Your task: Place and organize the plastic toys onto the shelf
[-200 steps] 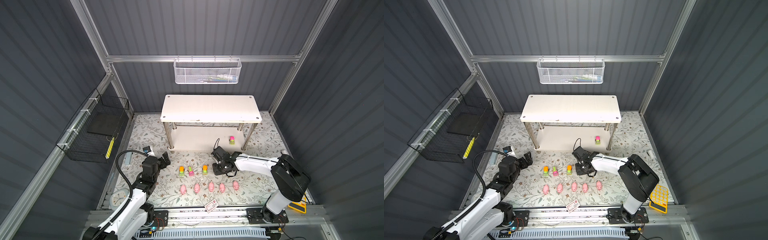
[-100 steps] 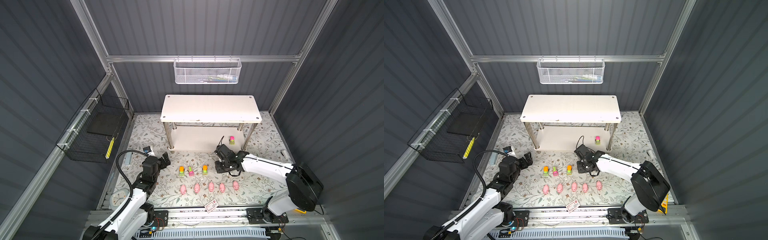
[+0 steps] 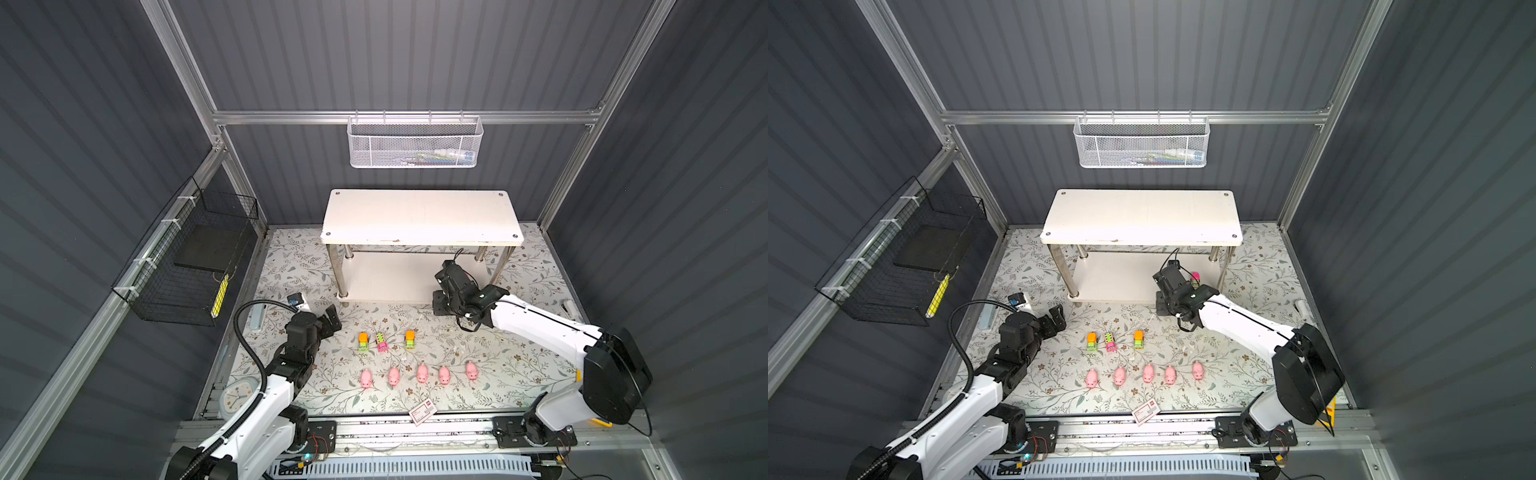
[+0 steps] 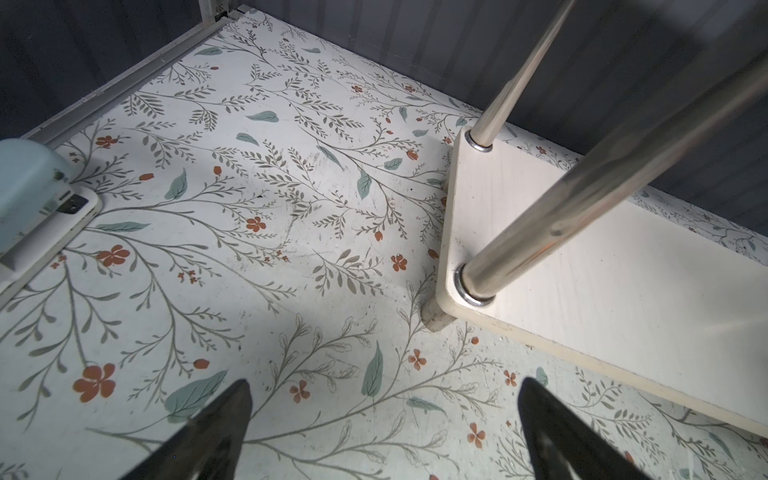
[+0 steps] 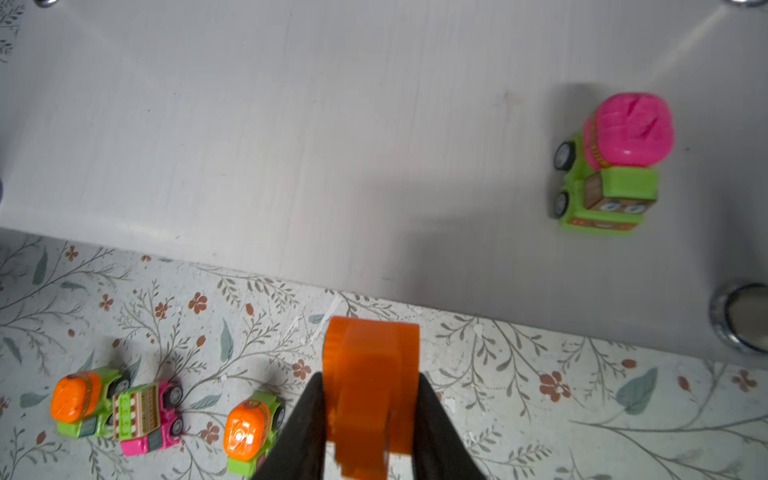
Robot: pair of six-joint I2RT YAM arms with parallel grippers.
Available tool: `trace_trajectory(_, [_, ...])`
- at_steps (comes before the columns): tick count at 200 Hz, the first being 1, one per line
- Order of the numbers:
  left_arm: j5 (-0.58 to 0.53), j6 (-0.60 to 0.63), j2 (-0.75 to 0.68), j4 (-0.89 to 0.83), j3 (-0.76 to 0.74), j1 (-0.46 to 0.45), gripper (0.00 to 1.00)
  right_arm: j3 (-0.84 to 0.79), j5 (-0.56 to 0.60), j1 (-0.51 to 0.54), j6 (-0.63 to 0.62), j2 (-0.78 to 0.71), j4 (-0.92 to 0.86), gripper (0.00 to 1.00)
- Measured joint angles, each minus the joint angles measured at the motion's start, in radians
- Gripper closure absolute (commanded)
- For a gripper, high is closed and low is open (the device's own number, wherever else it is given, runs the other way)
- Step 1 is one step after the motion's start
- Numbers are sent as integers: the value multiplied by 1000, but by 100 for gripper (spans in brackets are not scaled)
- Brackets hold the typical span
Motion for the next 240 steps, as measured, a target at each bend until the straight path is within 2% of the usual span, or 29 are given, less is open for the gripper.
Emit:
trace_trajectory(89, [0, 0, -26, -2, 0, 0, 0, 42, 20, -121, -33, 108, 111, 68])
trace_trajectory(177, [0, 0, -25, -1, 0, 0, 0, 122, 0, -143, -58, 213, 157, 67])
trace_trajectory(240, [-2, 0, -20, -1, -6, 0, 0, 123, -14, -146, -67, 231, 157, 66])
